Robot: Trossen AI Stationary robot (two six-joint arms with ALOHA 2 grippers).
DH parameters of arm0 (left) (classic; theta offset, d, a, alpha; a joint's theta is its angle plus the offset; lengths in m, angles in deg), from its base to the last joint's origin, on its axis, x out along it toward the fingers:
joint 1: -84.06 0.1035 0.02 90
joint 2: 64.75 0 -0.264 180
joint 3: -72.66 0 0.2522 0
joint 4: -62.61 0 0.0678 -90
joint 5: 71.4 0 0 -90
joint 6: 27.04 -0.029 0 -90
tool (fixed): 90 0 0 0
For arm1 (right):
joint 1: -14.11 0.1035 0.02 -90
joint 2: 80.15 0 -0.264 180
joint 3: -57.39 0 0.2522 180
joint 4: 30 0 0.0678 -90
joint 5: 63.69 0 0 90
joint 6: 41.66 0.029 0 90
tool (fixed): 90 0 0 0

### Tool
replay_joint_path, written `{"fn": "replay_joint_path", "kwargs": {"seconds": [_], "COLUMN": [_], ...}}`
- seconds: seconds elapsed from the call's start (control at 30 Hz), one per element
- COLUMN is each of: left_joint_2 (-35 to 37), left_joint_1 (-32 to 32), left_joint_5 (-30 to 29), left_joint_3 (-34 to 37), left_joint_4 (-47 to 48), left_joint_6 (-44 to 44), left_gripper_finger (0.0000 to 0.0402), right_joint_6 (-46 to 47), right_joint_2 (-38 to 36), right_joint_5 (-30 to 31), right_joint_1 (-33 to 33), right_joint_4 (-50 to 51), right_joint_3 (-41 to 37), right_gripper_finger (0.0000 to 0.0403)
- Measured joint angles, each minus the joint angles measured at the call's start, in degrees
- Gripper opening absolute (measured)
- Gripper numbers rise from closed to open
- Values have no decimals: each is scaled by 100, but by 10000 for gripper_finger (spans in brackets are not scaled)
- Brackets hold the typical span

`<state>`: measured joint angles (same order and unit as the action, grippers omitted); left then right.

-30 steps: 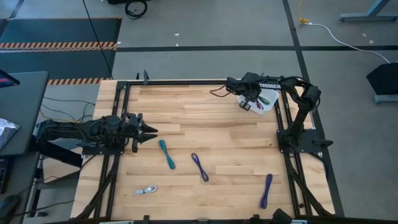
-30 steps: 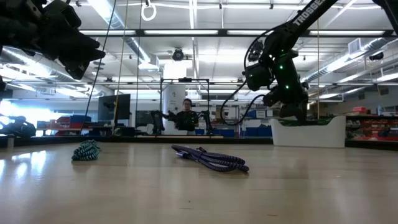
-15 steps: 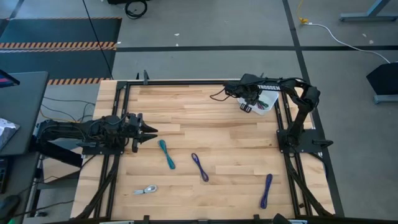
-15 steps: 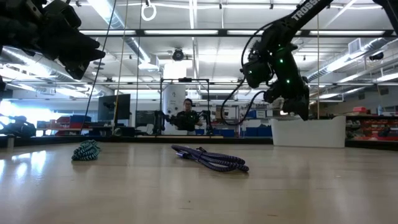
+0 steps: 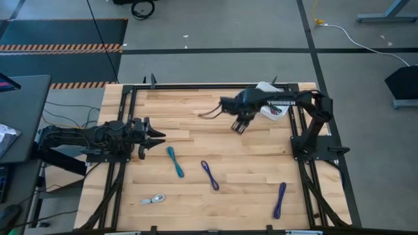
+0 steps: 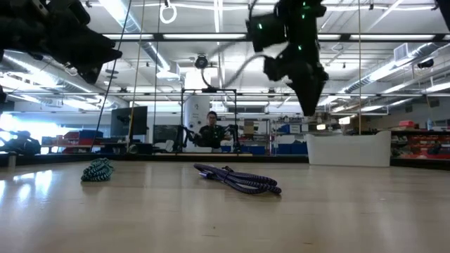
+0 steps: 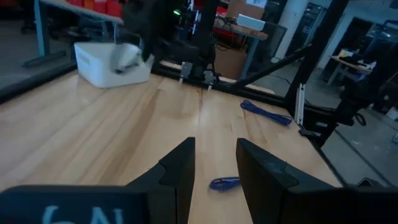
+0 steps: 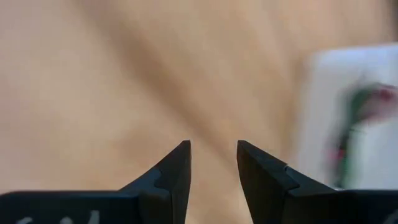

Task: Pick and place USB-C Cables
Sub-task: Put the blue charger cable into the white bin

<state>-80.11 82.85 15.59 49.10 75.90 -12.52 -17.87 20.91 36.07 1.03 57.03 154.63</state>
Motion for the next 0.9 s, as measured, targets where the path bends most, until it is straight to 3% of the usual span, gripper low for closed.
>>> {"fn": "replay_joint_path", "kwargs": {"seconds": [0.17, 0.47, 0.9], "left_joint_2": [0, 0, -2], "left_joint_1": [3, 312, 793], "left_joint_5": [-5, -127, -123], "left_joint_3": [0, 0, 0], "left_joint_4": [-307, -582, -970], "left_joint_6": [-360, -614, -925], "left_gripper_finger": [126, 126, 126], "right_joint_6": [547, 1641, 3281], "right_joint_2": [0, 0, 9], "right_joint_5": [-497, -488, -486], "right_joint_1": [970, 2307, 3450], "right_joint_4": [-991, -2699, -2421], "right_joint_3": [22, 22, 22], "right_gripper_finger": [135, 135, 135]}}
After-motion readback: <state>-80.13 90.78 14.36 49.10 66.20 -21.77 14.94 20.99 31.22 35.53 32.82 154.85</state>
